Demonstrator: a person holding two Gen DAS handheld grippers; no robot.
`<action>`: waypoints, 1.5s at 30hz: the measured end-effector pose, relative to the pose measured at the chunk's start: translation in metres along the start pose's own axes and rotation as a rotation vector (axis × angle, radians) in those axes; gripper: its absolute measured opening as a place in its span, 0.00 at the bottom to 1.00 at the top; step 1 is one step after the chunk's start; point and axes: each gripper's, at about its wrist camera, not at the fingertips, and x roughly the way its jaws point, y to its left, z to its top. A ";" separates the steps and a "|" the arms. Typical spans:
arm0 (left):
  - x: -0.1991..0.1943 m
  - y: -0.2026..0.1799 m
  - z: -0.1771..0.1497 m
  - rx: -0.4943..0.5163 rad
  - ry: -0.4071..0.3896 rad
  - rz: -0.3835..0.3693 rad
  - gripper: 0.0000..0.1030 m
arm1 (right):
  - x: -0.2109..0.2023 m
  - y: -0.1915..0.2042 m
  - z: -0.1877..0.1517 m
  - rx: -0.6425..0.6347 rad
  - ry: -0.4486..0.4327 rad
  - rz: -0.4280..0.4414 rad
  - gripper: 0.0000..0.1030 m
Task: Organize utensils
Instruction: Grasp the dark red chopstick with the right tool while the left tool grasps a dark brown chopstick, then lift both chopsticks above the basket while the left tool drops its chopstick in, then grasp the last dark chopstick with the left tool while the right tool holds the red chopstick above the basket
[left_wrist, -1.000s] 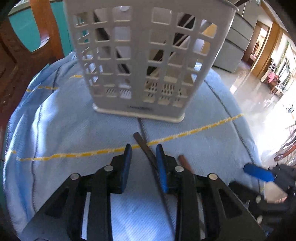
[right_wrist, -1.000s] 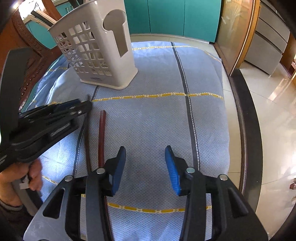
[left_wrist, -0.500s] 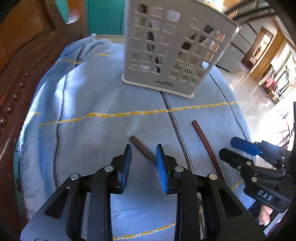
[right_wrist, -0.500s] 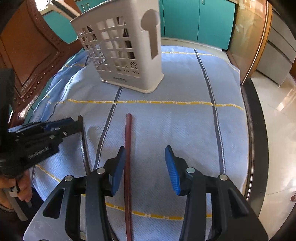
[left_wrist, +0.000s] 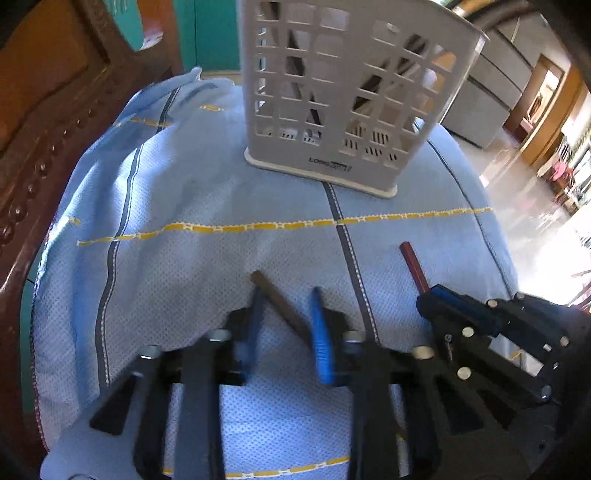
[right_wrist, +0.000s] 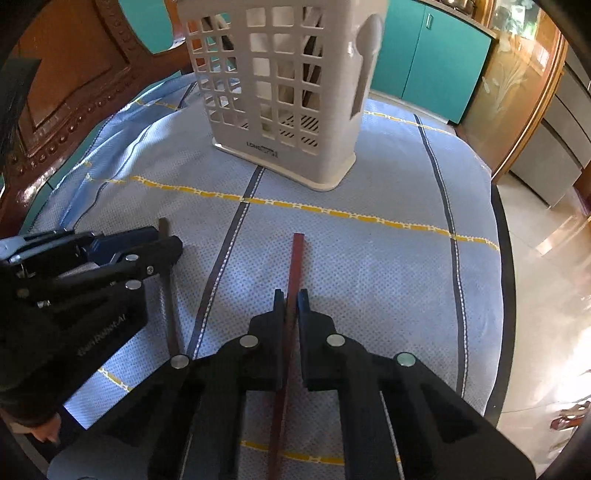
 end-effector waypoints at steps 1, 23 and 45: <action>-0.001 -0.001 -0.001 -0.013 -0.005 -0.014 0.17 | -0.001 -0.002 0.000 0.006 -0.008 -0.004 0.06; -0.222 -0.014 0.029 0.064 -0.568 -0.135 0.07 | -0.227 -0.065 0.045 0.214 -0.675 0.271 0.06; -0.268 0.029 0.126 -0.120 -0.831 -0.157 0.01 | -0.193 -0.074 0.139 0.331 -0.814 0.080 0.06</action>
